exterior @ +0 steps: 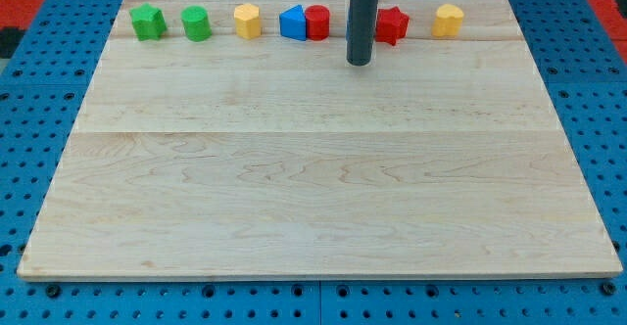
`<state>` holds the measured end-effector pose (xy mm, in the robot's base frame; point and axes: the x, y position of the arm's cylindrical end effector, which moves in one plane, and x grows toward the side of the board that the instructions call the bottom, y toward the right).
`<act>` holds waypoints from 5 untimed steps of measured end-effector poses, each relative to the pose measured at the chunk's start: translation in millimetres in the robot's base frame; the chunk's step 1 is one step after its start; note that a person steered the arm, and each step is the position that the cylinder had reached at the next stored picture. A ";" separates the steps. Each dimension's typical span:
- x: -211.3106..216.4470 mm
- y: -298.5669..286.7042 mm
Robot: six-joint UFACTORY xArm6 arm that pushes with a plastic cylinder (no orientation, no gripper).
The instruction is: Push the green blocks to the bottom of the yellow hexagon and blue triangle
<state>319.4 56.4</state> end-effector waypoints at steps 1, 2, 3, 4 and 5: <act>-1.8 0.0; 8.1 -36.1; 23.8 -131.6; 27.1 -260.9; 7.6 -361.2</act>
<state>327.0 -304.8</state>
